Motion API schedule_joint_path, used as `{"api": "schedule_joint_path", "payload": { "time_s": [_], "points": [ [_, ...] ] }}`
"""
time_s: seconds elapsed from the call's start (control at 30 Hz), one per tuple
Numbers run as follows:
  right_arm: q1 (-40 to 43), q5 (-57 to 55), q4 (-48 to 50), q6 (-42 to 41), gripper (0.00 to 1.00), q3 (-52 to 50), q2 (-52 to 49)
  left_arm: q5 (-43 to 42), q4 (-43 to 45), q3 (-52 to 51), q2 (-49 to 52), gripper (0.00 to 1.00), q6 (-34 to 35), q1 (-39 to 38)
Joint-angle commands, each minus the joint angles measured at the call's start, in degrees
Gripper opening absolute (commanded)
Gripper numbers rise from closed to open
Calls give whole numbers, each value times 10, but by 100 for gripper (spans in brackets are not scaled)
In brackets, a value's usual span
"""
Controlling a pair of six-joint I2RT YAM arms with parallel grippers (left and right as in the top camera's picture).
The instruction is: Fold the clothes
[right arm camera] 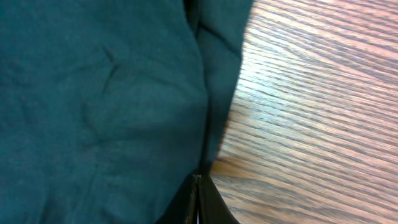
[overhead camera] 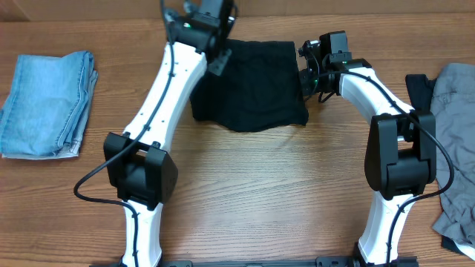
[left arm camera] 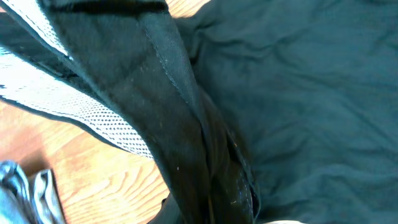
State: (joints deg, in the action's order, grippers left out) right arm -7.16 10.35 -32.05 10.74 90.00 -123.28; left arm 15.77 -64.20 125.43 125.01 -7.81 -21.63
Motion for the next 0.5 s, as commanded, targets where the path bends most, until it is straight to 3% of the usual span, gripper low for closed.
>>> {"api": "schedule_joint_path", "payload": {
  "time_s": [0.0,0.47],
  "points": [
    [9,-24,7,-2,4,7,-4,12,8,18,0,4,-25,-33],
    [45,-24,-3,-2,4,7,-4,-42,28,2,3,4,-25,-70]
  ]
}}
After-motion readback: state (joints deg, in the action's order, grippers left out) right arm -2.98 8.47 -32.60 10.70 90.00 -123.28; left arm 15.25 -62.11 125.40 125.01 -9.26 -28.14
